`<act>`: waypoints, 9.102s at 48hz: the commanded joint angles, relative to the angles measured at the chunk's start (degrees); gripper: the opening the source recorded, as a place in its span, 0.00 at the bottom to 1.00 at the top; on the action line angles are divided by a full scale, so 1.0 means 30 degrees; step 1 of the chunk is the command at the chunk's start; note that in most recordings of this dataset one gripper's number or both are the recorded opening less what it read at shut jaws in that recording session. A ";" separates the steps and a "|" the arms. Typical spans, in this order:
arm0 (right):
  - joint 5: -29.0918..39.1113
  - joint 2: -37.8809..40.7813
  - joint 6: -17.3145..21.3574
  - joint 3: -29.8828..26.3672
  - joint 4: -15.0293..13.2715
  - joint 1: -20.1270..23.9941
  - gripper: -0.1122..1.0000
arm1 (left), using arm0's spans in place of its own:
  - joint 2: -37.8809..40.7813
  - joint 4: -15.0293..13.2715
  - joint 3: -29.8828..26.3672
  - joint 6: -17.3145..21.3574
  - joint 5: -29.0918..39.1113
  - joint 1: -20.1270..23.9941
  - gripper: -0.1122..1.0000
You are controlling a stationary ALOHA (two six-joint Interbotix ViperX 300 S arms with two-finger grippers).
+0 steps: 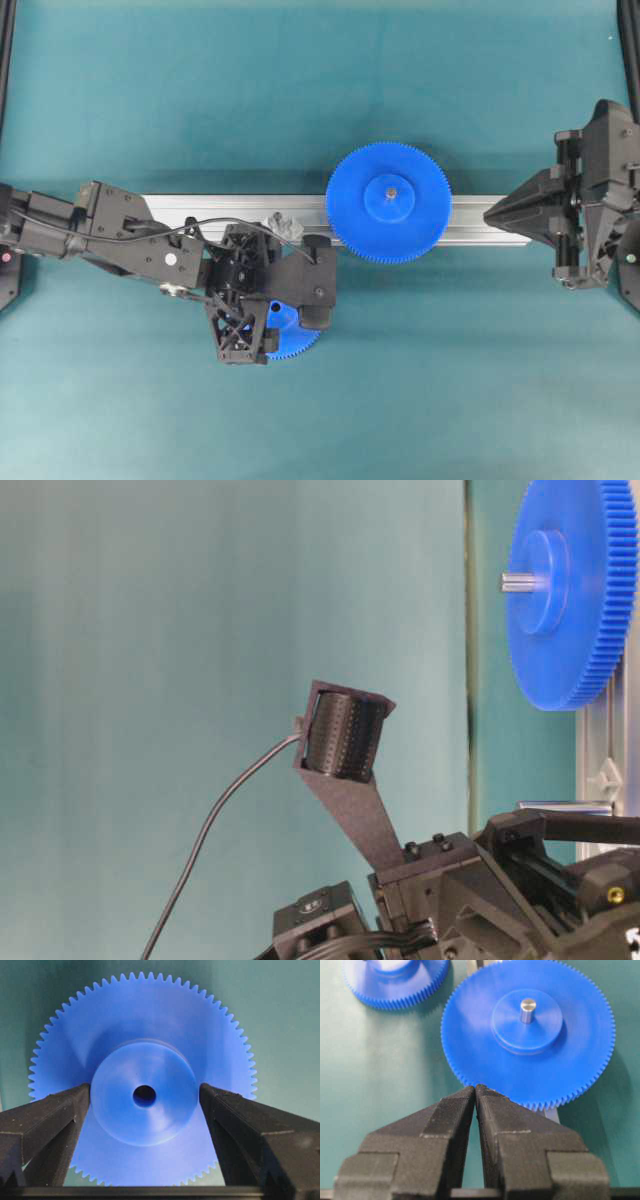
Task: Insert the small gear onto the shaft.
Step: 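Lower the left gripper and grip the small blue gear's hub, then lift the small gear and carry it over the empty left shaft, then align the gear's bore with the shaft, meshing teeth with the large gear, then lower the small gear down onto the shaft with the left gripper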
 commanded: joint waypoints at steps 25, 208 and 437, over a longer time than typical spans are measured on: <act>-0.0176 -0.0117 0.0176 -0.0117 0.0059 0.0059 0.28 | 0.0029 0.0029 -0.0293 0.0000 -0.0029 0.0029 0.92; -0.1025 -0.2549 0.0469 0.0762 0.0117 -0.0176 0.28 | -0.2842 0.0146 -0.2285 0.3047 0.3398 0.4336 0.75; -0.1172 -0.2578 0.0469 0.0586 0.0439 -0.0264 0.28 | -0.6270 0.0146 -0.0732 0.3311 0.3809 0.4336 0.17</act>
